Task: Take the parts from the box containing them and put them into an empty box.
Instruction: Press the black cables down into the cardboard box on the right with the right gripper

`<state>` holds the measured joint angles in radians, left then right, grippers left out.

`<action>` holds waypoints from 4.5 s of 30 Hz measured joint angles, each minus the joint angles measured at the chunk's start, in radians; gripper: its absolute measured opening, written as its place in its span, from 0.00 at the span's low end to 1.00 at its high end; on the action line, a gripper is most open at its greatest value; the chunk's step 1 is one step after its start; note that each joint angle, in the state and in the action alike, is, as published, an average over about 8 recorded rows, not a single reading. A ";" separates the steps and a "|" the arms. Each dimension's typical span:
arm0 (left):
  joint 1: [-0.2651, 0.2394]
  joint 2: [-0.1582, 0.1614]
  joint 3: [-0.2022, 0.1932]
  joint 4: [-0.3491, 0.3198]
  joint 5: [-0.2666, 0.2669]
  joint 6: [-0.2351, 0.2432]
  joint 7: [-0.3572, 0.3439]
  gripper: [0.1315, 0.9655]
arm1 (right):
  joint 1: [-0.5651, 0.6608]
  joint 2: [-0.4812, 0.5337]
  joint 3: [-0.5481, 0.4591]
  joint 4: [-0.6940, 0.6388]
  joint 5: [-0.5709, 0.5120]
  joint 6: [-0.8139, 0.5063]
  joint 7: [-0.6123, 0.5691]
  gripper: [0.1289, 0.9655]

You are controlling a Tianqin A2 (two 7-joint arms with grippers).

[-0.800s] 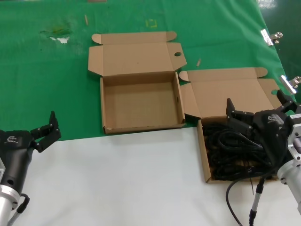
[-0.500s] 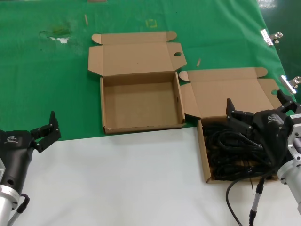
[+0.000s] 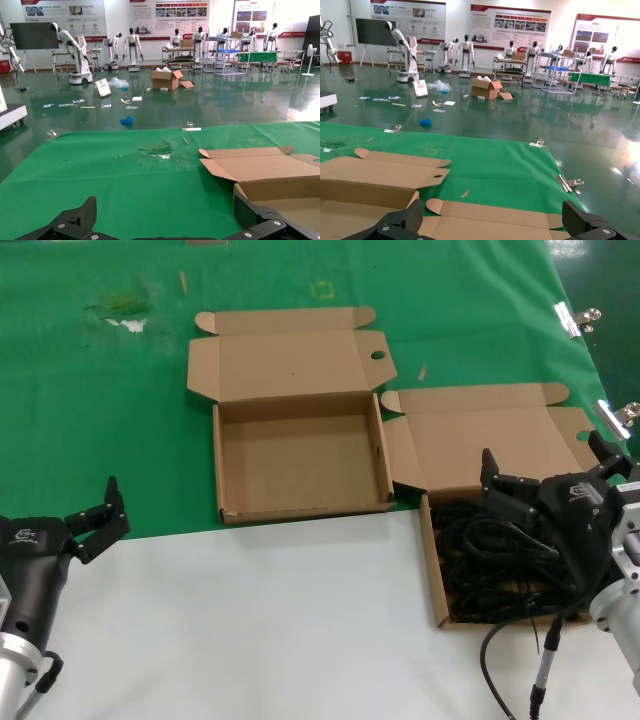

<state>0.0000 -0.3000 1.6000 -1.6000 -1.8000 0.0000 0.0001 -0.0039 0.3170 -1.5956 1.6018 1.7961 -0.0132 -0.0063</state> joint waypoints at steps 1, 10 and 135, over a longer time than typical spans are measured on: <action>0.000 0.000 0.000 0.000 0.000 0.000 0.000 1.00 | 0.000 0.000 0.000 0.000 0.000 0.000 0.000 1.00; 0.000 0.000 0.000 0.000 0.000 0.000 0.000 1.00 | 0.000 0.000 0.000 0.000 0.000 0.000 0.000 1.00; 0.000 0.000 0.000 0.000 0.000 0.000 0.000 1.00 | 0.000 0.000 0.000 0.000 0.000 0.000 0.000 1.00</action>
<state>0.0000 -0.3000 1.6000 -1.6000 -1.8000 0.0000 -0.0004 -0.0039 0.3170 -1.5956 1.6018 1.7961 -0.0132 -0.0063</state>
